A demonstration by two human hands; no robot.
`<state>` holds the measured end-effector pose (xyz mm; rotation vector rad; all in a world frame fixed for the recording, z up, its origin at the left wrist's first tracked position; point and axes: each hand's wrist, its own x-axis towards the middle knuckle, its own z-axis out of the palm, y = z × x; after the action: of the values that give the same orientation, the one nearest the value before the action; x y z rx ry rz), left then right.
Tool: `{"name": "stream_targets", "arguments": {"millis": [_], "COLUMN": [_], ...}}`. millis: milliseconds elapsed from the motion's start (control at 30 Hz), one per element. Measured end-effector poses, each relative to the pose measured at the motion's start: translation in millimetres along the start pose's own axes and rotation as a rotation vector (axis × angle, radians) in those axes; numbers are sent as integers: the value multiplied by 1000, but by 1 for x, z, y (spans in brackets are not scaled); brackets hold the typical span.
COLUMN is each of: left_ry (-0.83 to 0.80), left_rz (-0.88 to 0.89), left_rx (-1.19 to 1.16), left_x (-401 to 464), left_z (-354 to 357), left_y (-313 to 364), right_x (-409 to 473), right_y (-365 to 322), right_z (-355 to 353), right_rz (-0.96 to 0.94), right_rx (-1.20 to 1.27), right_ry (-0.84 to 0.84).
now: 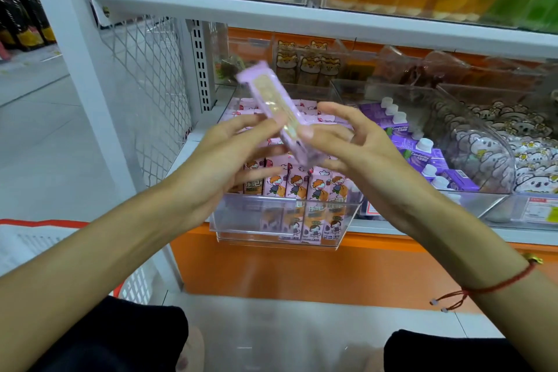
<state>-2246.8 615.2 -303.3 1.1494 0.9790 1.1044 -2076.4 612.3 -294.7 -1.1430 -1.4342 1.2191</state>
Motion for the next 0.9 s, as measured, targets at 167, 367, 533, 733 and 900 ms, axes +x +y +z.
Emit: {"name": "stream_targets", "arguments": {"millis": [167, 367, 533, 733, 900], "left_ry": [78, 141, -9, 22, -31], "left_rz": [67, 412, 619, 570, 378], "left_rx": [-39, 272, 573, 890, 1274], "left_x": [5, 4, -1, 0, 6], "left_z": [-8, -15, -19, -41, -51], "left_y": [-6, -4, 9, 38, 40], "right_x": [-2, 6, 11, 20, 23], "right_y": [7, 8, 7, 25, 42], "right_z": [8, 2, 0, 10, 8], "right_rz": [-135, 93, 188, -97, -357], "right_rx": [-83, 228, 313, -329, -896], "right_ry": [81, -54, -51, 90, -11]}}
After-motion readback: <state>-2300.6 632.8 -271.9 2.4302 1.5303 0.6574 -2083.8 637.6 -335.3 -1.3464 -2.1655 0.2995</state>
